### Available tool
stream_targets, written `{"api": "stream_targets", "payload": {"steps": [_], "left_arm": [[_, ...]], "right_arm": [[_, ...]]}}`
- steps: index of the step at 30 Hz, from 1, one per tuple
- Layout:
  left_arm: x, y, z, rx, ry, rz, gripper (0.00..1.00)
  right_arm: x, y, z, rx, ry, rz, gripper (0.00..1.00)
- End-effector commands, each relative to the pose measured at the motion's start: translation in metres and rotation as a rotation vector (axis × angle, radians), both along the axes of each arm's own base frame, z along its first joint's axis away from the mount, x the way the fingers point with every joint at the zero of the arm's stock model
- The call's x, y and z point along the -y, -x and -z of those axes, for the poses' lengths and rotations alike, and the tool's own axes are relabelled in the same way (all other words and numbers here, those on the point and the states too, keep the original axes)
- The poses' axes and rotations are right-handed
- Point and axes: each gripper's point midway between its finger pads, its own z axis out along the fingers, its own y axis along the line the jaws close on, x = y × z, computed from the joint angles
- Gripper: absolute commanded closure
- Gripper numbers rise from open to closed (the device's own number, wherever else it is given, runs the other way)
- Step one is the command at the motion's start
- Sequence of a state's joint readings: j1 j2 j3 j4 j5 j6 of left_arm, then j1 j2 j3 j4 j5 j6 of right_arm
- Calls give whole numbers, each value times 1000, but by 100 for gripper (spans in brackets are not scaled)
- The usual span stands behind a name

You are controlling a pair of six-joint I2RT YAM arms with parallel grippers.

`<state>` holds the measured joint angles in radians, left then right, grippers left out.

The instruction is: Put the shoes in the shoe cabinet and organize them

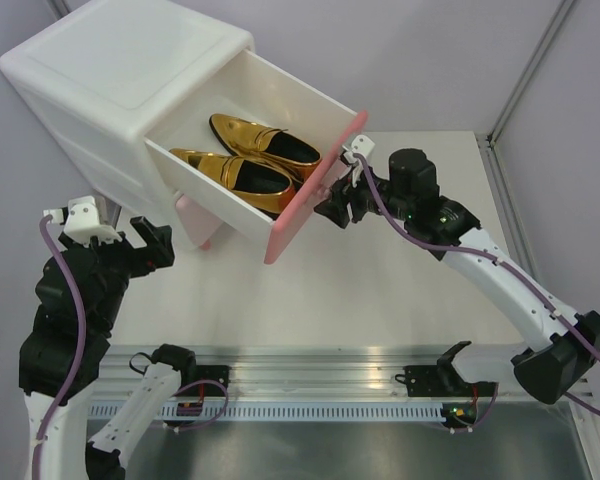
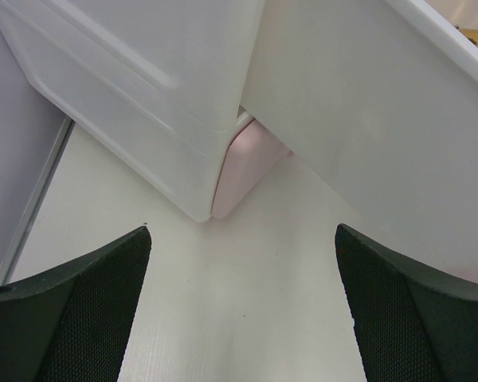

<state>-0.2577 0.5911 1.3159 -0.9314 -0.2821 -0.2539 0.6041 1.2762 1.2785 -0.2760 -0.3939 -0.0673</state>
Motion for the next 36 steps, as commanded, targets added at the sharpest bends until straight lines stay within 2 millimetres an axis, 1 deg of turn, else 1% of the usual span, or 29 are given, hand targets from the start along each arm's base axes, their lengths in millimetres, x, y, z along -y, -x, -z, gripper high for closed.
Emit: {"api": "stream_targets", "payload": {"steps": [1, 2, 3, 4, 6, 7, 8, 13, 16, 17, 18, 20, 23, 24, 25, 27, 28, 29, 31, 33, 34, 36], "left_arm": [[1, -2, -14, 27, 20, -4, 0], [1, -2, -13, 24, 20, -3, 0], [1, -3, -14, 24, 20, -3, 0], [2, -4, -13, 19, 16, -1, 0], [2, -5, -15, 22, 15, 1, 0], [2, -4, -15, 22, 17, 2, 0], [2, -4, -16, 22, 15, 1, 0], [0, -4, -15, 22, 11, -6, 0], [0, -3, -15, 26, 15, -6, 0], [0, -3, -16, 27, 15, -6, 0], [0, -2, -16, 27, 15, -6, 0], [0, -2, -16, 28, 17, -7, 0], [0, -1, -16, 31, 19, -7, 0], [0, 0, -16, 30, 19, -7, 0], [0, 0, -15, 30, 19, -5, 0], [-1, 2, -15, 29, 20, -9, 0], [-1, 3, -15, 32, 22, -9, 0], [-1, 4, -15, 30, 23, -9, 0], [-2, 5, -13, 24, 23, -10, 0], [-2, 6, -13, 24, 23, -10, 0], [-2, 6, -12, 22, 23, -11, 0], [-2, 7, -11, 20, 27, -11, 0]], "right_arm": [[-5, -5, -52, 122, -71, -23, 76], [-6, -4, -61, 137, -81, -33, 78], [-8, -4, -63, 134, -80, -40, 81], [-9, -3, -73, 150, -94, -46, 81], [-13, -4, -76, 145, -95, -61, 85], [-12, -3, -85, 158, -105, -64, 86], [-14, -4, -86, 158, -105, -67, 87], [-16, -4, -109, 196, -147, -71, 89], [-23, -6, -113, 192, -170, -96, 88], [-27, -9, -111, 184, -173, -99, 87], [-30, -10, -114, 194, -186, -105, 87], [-37, -13, -112, 187, -197, -111, 84], [-47, -17, -122, 222, -241, -123, 81], [-50, -17, -123, 231, -247, -130, 80], [-55, -19, -121, 202, -265, -130, 79], [-62, -21, -127, 226, -295, -139, 77], [-67, -23, -124, 217, -303, -143, 74], [-70, -24, -130, 235, -322, -146, 72], [-80, -29, -125, 227, -331, -151, 68], [-89, -31, -126, 240, -346, -161, 66], [-95, -35, -122, 232, -347, -166, 63], [-103, -36, -126, 247, -365, -179, 58]]}}
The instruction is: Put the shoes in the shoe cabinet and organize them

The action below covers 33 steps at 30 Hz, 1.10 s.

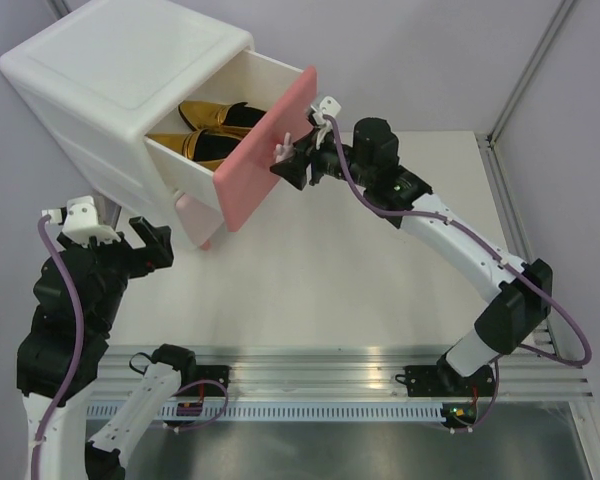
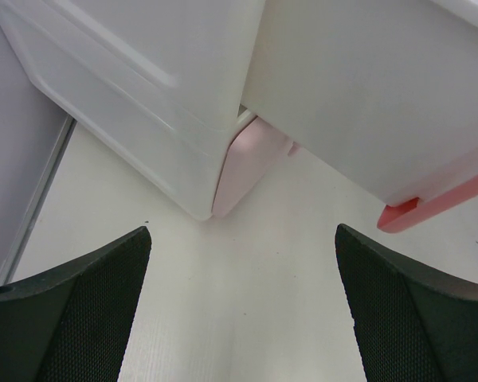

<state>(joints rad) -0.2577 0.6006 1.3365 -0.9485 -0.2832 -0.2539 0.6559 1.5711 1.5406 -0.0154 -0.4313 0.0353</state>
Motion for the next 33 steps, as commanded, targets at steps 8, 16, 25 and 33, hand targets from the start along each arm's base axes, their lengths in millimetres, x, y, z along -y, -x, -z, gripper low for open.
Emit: {"api": "stream_targets", "payload": {"steps": [8, 16, 25, 33], "left_arm": [[-2, 11, -7, 16, 32, -6, 0], [1, 19, 0, -21, 50, 11, 0], [5, 30, 3, -46, 67, 39, 0], [6, 36, 5, -48, 70, 54, 0]], "right_arm": [[-60, -2, -56, 146, -230, -132, 37], [-94, -16, -38, 123, -277, -161, 26], [-120, -33, -19, 102, -295, -174, 20], [-138, -52, -6, 76, -295, -167, 16]]}}
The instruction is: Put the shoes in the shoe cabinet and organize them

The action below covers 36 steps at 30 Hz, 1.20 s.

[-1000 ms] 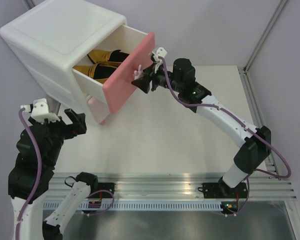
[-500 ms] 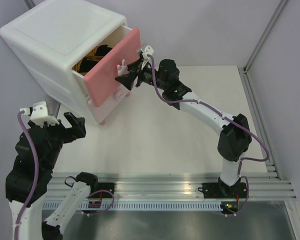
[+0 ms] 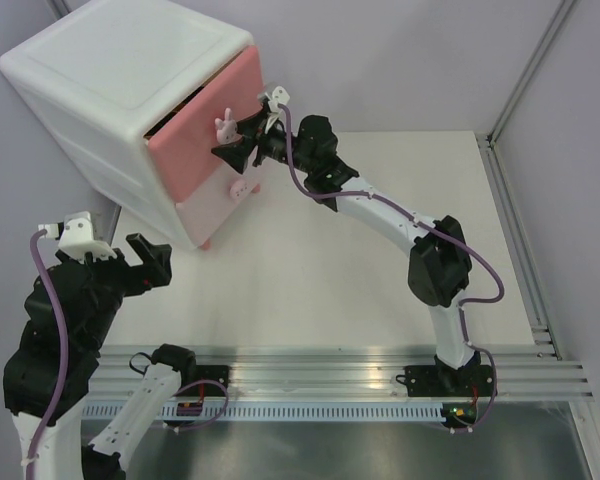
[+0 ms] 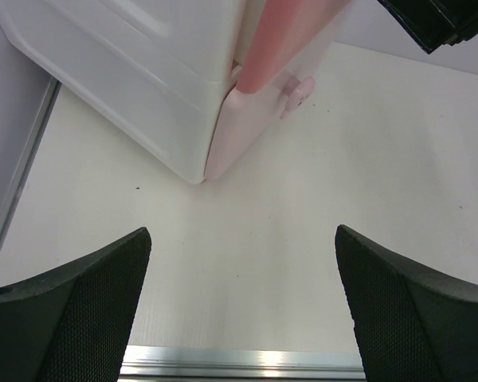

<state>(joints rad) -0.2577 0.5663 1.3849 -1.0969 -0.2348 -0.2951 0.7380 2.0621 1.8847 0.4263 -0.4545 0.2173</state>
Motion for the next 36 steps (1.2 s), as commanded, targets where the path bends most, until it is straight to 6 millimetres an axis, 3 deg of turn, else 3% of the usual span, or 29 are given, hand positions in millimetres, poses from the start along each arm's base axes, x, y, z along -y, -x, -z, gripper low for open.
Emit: {"api": "stream_targets", "payload": {"steps": [1, 12, 14, 19, 26, 28, 29, 31, 36], "left_arm": [[3, 8, -6, 16, 37, 15, 0], [1, 14, -3, 5, 33, 14, 0], [1, 15, -3, 6, 33, 17, 0], [0, 16, -4, 11, 26, 16, 0], [-7, 17, -9, 31, -1, -9, 0], [-9, 18, -10, 38, -11, -17, 0], [-12, 18, -11, 43, -17, -32, 0], [-16, 20, -13, 56, -23, -46, 0], [-25, 26, -22, 94, -38, -82, 0]], "right_arm": [[-17, 4, -5, 16, -41, -39, 16], [-31, -8, 8, -18, -69, -39, 15], [-29, -8, 12, -31, -63, -35, 15], [-12, 1, -1, -36, -48, 9, 14], [48, 20, -23, -38, 28, 185, 7], [66, 18, -12, -67, 75, 262, 6], [80, 26, -28, -57, 61, 285, 5], [105, 24, -24, -83, 95, 383, 5], [180, 44, -32, -118, 142, 598, 2]]}}
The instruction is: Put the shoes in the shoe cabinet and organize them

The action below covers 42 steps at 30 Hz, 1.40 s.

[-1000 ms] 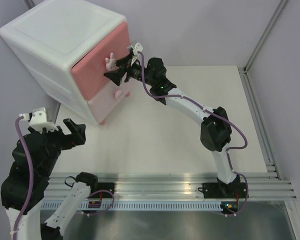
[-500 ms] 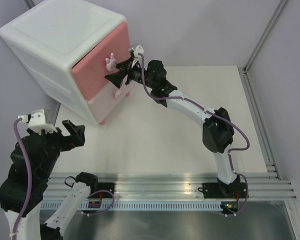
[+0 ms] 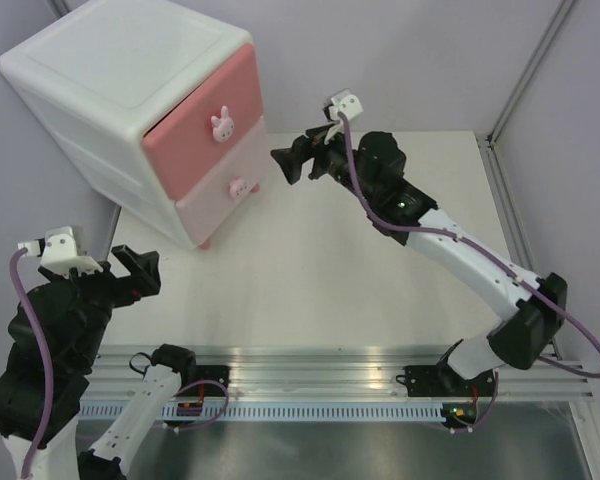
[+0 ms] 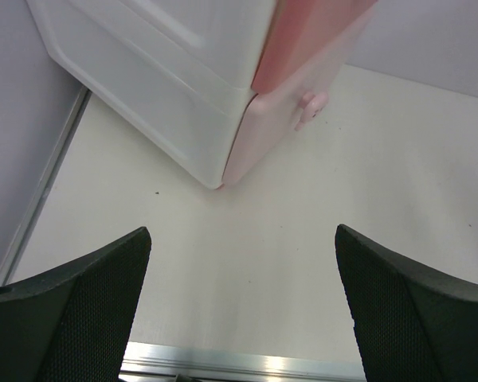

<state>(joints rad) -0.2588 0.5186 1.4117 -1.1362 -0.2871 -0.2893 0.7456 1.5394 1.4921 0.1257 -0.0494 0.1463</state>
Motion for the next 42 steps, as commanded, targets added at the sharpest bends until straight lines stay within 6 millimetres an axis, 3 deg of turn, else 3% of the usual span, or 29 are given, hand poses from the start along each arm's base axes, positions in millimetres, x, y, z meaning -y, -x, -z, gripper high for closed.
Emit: {"api": "stream_targets", "payload": {"steps": [1, 4, 5, 7, 8, 10, 13, 19, 28, 42], "left_arm": [[-12, 9, -17, 62, -28, -34, 0], [-14, 13, -21, 79, -27, -39, 0], [-15, 14, -21, 82, -28, -40, 0], [-16, 16, -20, 84, -27, -46, 0], [-18, 17, -19, 88, -27, -54, 0], [-19, 17, -18, 89, -28, -57, 0], [-18, 17, -20, 93, -25, -50, 0], [-19, 17, -13, 94, -7, -66, 0], [-30, 23, -14, 168, 11, -117, 0], [-27, 15, -24, 192, 12, -112, 0]], "right_arm": [[64, 4, -10, 0, 50, 231, 2], [112, 21, 1, -17, 112, 360, 2], [130, 34, -14, 4, 81, 389, 2], [158, 43, -4, -19, 100, 476, 2], [175, 57, -16, 8, 79, 497, 2], [205, 73, -14, 11, 71, 573, 2], [239, 85, -2, -17, 91, 682, 2], [294, 124, 0, -38, 23, 797, 2], [321, 150, -2, 0, -24, 817, 2], [308, 141, -11, 35, -30, 780, 2]]}}
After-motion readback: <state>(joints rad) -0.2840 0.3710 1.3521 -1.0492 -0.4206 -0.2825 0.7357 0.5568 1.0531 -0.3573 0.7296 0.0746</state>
